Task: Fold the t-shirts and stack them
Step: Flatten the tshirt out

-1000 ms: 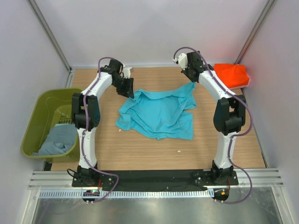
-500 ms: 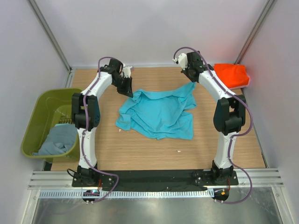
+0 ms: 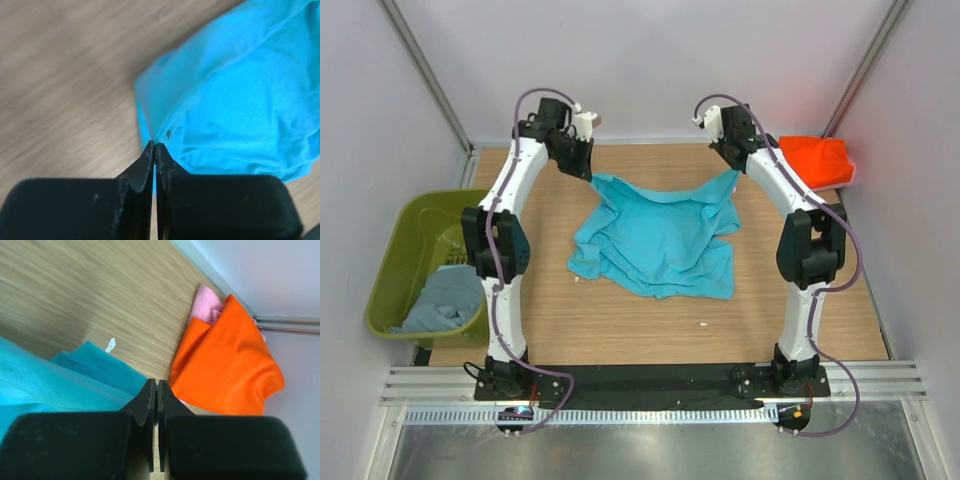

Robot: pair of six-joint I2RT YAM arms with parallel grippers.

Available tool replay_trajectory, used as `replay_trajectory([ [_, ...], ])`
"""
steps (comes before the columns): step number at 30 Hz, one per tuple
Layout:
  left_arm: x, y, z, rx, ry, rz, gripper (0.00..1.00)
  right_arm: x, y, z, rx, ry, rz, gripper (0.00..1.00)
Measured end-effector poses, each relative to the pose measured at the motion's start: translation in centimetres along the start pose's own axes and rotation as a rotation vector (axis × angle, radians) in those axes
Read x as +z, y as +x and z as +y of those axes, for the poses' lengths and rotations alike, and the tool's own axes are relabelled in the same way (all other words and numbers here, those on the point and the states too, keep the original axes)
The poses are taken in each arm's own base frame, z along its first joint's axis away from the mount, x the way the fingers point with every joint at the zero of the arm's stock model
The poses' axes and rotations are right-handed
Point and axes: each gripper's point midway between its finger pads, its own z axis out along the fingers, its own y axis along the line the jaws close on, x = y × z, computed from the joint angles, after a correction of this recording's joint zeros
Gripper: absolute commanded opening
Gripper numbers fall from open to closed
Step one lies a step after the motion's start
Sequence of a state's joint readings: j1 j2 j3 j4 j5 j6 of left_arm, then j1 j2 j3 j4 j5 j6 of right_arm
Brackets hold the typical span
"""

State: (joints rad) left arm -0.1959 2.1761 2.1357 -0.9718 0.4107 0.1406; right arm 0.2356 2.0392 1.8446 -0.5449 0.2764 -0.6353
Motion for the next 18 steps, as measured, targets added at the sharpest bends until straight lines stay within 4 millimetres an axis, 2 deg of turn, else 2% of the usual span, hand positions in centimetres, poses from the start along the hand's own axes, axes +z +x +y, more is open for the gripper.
replay_trajectory([
  [4, -5.7, -3.2, 0.5, 0.111, -0.103, -0.116, 0.0, -1.8, -1.0, -1.9, 0.033, 0.058, -0.033, 0.01],
  [7, -10.2, -5.0, -0.1, 0.174, -0.164, -0.202, 0.0, -4.4, -2.2, -3.7, 0.074, 0.101, -0.081, 0.01],
  [11, -15.6, -6.6, -1.7, 0.23, -0.224, -0.322, 0.0, -9.7, -4.5, -7.3, 0.149, 0.181, -0.185, 0.01],
  [13, -17.7, -7.1, -2.5, 0.252, -0.243, -0.366, 0.0, -12.9, -5.8, -9.3, 0.195, 0.229, -0.251, 0.01],
  [18, -22.4, -7.8, -4.7, 0.298, -0.27, -0.469, 0.0, -21.3, -7.5, -13.4, 0.316, 0.321, -0.4, 0.01],
])
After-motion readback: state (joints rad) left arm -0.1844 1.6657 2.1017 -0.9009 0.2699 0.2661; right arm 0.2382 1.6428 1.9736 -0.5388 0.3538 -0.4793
